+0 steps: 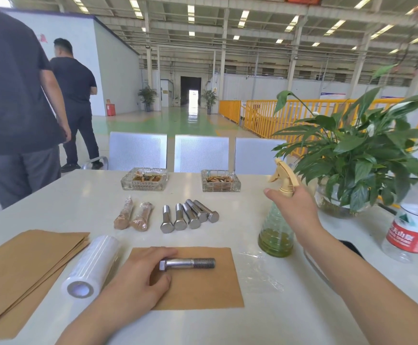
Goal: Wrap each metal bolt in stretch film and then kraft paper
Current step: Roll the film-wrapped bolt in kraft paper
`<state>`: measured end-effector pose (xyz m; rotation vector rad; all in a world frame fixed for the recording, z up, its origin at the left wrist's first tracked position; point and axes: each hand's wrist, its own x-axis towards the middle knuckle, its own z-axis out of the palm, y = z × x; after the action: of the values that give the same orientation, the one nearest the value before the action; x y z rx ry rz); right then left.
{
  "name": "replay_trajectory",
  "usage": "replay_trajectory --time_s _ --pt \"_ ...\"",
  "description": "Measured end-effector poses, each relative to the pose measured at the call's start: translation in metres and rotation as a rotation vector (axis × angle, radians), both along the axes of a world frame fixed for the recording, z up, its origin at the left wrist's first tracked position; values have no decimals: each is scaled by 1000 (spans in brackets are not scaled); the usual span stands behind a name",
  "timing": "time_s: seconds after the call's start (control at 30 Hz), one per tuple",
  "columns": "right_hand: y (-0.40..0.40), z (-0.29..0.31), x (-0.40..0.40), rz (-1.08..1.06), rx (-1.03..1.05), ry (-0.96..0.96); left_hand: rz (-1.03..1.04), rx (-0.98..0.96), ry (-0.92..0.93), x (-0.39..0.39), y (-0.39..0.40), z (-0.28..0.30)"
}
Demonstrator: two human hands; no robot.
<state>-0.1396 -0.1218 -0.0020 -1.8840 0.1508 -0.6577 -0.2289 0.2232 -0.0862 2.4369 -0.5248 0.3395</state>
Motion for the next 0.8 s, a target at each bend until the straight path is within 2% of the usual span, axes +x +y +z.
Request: replay_trajectory --time_s 0.5,0.8 --pt "-1 14 -11 205 30 103 165 165 -53 -6 -4 1" --pt "8 11 -14 188 50 56 91 98 -82 -7 -1 3"
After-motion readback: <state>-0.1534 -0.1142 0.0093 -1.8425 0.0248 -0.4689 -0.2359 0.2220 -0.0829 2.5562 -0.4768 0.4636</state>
